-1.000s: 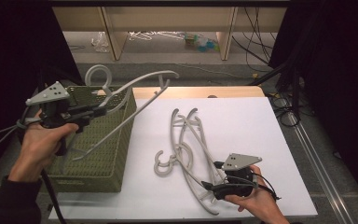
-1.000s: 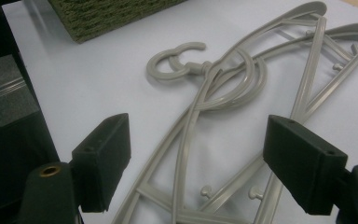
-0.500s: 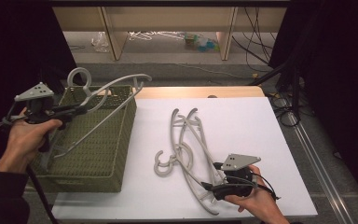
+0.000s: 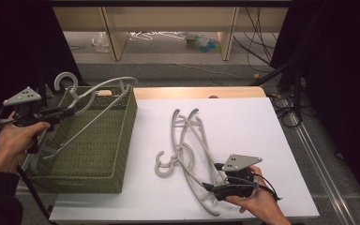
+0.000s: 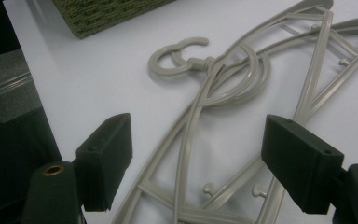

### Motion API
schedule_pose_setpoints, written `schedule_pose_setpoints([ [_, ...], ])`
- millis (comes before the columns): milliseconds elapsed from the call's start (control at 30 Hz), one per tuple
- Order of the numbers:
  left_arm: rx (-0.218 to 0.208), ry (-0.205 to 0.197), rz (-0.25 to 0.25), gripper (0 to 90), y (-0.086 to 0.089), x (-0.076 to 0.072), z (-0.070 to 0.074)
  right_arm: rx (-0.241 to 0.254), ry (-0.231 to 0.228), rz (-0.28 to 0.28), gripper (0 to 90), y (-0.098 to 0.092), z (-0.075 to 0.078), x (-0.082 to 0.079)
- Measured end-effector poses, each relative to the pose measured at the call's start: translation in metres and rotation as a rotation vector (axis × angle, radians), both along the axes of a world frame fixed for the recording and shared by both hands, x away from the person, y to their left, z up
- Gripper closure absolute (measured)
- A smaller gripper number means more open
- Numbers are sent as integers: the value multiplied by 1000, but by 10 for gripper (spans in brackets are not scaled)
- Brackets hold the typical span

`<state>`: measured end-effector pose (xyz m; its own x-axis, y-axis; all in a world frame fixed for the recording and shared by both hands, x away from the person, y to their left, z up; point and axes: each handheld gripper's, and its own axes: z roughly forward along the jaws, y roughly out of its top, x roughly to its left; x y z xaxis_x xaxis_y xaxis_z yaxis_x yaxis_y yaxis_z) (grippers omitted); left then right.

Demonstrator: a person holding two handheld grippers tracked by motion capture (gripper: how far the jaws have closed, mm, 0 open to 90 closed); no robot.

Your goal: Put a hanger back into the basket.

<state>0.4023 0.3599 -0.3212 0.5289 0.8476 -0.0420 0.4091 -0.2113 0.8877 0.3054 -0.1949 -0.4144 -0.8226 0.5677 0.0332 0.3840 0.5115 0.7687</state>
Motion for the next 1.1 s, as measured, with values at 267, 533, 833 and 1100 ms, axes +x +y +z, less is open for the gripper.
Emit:
schedule_pose_setpoints([
  [267,19,12,6,788,10,1,-9,-1,1,2,256,0,0,0],
  [533,28,68,37,787,16,5,-25,3,-2,4,247,0,1,-1],
  [833,52,163,48,787,8,20,-42,0,7,8,245,2,0,-1],
  [1100,134,243,45,786,7,32,-64,-3,7,13,246,2,0,-1],
])
